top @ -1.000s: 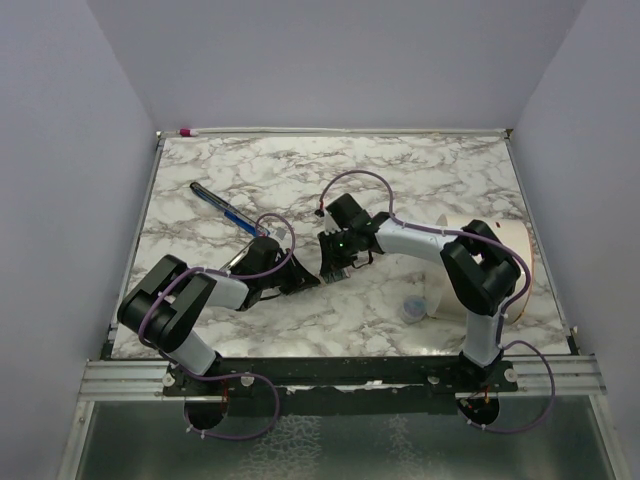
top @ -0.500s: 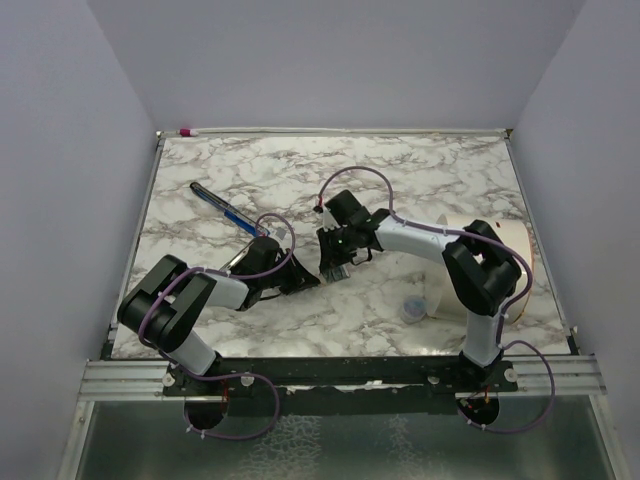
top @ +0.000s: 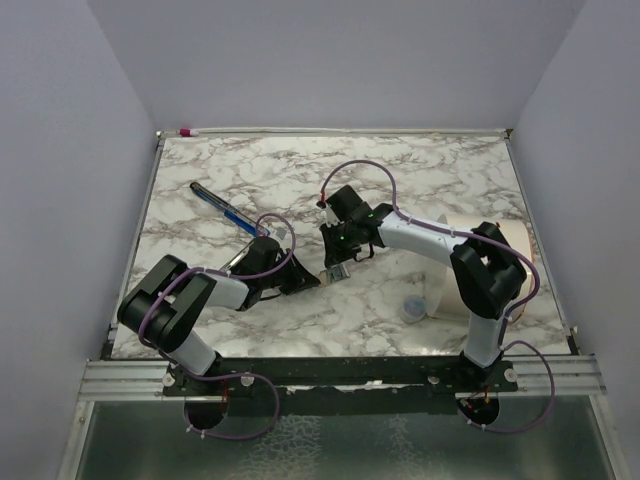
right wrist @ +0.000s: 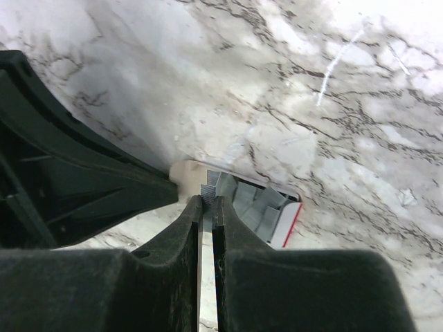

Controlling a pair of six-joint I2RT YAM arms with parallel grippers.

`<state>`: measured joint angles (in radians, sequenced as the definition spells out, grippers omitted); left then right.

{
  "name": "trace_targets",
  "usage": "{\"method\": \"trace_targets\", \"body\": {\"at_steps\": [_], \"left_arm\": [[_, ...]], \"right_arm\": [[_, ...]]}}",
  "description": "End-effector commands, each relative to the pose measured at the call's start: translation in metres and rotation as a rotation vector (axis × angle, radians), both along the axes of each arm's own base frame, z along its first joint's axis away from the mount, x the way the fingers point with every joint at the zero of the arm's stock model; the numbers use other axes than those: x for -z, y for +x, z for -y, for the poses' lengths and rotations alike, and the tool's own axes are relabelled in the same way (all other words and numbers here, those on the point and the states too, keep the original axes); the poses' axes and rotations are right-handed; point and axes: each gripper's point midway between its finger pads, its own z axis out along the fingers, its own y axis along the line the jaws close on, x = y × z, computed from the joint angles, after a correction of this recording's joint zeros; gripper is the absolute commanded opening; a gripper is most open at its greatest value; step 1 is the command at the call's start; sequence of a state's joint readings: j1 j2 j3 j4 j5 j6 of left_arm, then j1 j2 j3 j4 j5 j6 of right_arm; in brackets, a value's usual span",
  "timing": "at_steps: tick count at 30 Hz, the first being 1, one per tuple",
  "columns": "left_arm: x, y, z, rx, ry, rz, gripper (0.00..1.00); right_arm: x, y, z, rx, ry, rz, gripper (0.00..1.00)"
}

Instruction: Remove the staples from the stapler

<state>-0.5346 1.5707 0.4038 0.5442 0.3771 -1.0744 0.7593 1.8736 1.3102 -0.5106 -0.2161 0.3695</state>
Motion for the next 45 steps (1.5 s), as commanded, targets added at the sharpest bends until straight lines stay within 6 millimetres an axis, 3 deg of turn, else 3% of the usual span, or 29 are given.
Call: {"method": "trace_targets", "body": {"at_steps": [1,9,14,32,45], "left_arm": [[-0.014,0.003,0.007,0.028,-0.023,0.039,0.0],[-0.014,0.004,0.007,0.025,-0.024,0.039,0.0],[-0.015,0.003,0.006,0.023,-0.024,0.038,0.0],[-0.015,0.003,0.007,0.02,-0.029,0.04,0.0],[-0.015,0.002,0.008,0.022,-0.03,0.038,0.0]], "right_arm": [[-0.009,0.009,0.011,0.033,-0.062,0.051,0.04],[-0.014,-0.003,-0.014,-0.053,0.075,0.008,0.04],[0.001,-0.005,-0.011,-0.059,0.043,-0.017,0.04],[0.023,-0.009,-0.001,-0.067,-0.047,-0.029,0.04],[-0.008,0.004,0.002,-0.028,-0.059,0.052,0.04]]}}
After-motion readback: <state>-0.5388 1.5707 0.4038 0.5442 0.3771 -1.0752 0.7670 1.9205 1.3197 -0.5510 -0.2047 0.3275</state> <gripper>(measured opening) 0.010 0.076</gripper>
